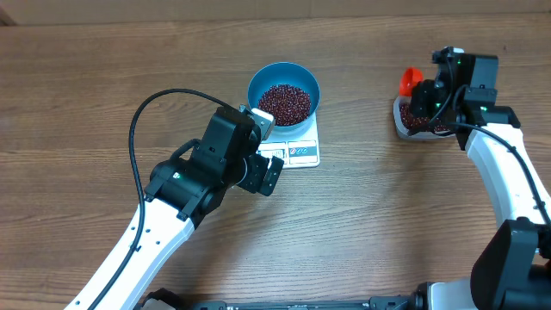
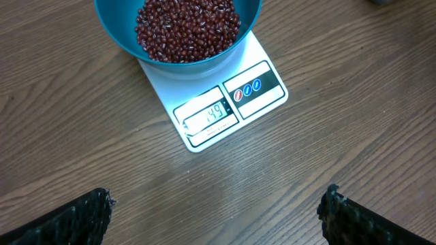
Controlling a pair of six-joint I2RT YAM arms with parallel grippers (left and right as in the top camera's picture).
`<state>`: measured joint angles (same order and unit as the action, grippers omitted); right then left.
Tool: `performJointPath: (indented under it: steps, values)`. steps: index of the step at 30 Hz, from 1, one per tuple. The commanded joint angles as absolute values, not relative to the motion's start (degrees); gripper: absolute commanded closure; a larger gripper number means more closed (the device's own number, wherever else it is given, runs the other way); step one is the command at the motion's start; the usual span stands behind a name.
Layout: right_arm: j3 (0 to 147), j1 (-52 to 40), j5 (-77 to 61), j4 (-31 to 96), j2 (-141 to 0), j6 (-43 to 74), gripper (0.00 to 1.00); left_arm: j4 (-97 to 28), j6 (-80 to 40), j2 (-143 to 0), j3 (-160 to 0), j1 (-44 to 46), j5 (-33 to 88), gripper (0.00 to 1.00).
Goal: Scoop item into bowl and weigh 150g on scale
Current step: 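Move the right gripper with empty scoop back to the bean tub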
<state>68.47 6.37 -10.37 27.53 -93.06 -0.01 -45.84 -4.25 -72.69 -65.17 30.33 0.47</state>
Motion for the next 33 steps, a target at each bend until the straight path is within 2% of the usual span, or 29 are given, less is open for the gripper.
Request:
performJointPath:
  steps: [1, 7, 17, 33]
  values:
    - [68.73, 6.63, -11.20, 28.25, -91.61, 1.10, 0.96, -45.87, -3.38, -73.01, -64.95, 30.28, 0.93, 0.00]
    - [68.73, 7.25, -10.46, 29.93, -91.61, 1.10, 0.96, -45.87, -3.38, -73.01, -64.95, 30.28, 0.93, 0.00]
    - [68.66, 7.27, 2.17, 40.10, -91.61, 1.06, 0.96, -45.87, -3.38, -73.01, -64.95, 30.28, 0.93, 0.00]
    - [68.58, 7.25, 1.45, 43.44, -91.64, 1.08, 0.96, -45.87, -3.38, -73.01, -64.95, 30.28, 0.93, 0.00]
